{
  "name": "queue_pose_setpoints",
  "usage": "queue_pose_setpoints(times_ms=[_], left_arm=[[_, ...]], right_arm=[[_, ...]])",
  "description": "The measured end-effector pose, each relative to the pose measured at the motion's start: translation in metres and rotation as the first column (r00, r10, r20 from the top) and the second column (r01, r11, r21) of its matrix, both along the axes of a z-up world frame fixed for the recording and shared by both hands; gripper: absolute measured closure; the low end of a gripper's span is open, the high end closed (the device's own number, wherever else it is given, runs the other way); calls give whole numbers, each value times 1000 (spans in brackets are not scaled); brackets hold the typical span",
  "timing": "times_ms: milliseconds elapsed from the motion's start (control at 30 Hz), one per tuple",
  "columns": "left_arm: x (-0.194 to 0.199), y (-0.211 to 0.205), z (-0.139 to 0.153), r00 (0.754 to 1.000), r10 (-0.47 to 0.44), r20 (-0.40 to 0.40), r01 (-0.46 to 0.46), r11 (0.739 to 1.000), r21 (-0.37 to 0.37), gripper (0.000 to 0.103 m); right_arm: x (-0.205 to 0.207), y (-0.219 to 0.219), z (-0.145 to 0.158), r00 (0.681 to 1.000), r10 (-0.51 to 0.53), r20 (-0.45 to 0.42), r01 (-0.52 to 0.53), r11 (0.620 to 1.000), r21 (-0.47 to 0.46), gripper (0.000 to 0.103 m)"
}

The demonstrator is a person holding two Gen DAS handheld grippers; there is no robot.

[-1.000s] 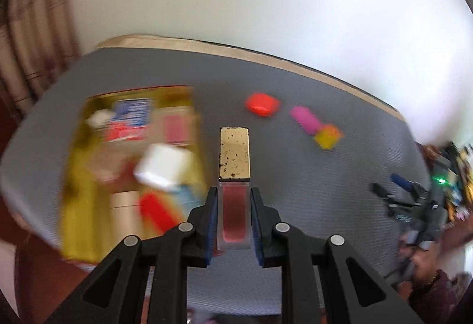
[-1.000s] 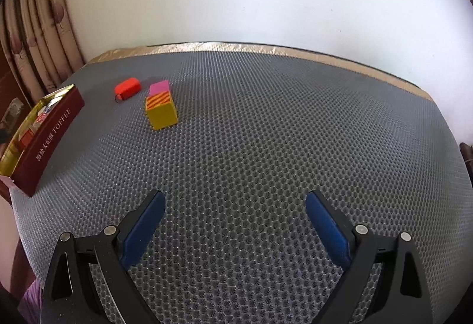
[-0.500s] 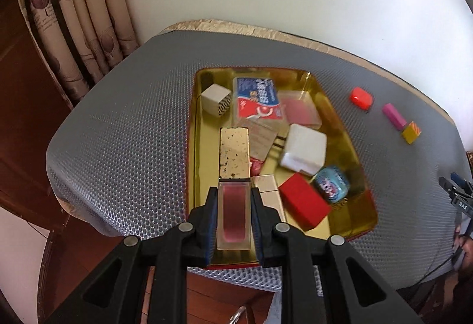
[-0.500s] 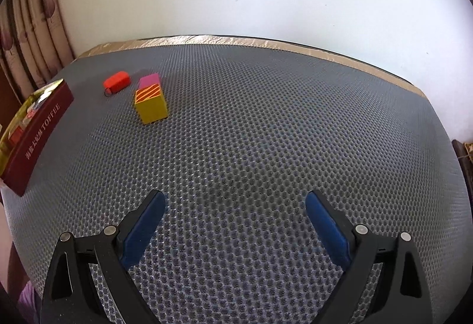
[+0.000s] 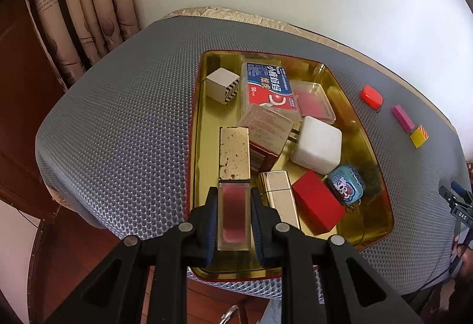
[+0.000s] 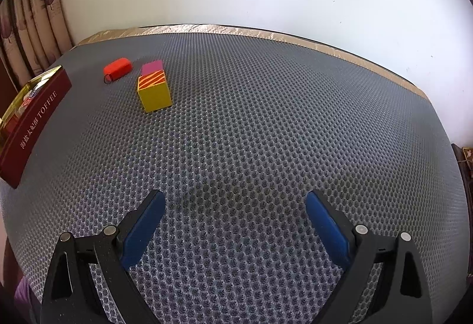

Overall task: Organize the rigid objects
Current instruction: 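Carry the lipstick tube into the tin and lower it with the left gripper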

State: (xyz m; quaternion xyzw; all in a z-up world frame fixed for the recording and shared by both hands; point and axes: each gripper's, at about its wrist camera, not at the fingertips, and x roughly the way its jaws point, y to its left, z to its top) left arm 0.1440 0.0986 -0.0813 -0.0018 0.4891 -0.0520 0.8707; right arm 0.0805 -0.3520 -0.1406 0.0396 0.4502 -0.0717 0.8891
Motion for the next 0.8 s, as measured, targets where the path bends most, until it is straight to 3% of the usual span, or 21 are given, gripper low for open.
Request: queue_pose_setpoints(times_ms=[267, 667, 800], left_arm=[[0, 3, -6, 1000, 24, -17, -24, 1000, -19, 82], [-29, -16, 34, 990, 48, 134, -61, 994, 92, 81], [-51, -22, 52, 986, 81, 148, -86, 996, 31, 78]], right_arm=[[7, 15, 5, 999, 46, 28, -47, 998, 40, 8], [33, 43, 19, 986, 140, 92, -144, 989, 34, 8], [47, 44, 26, 981, 165, 106, -167, 986, 7, 8]])
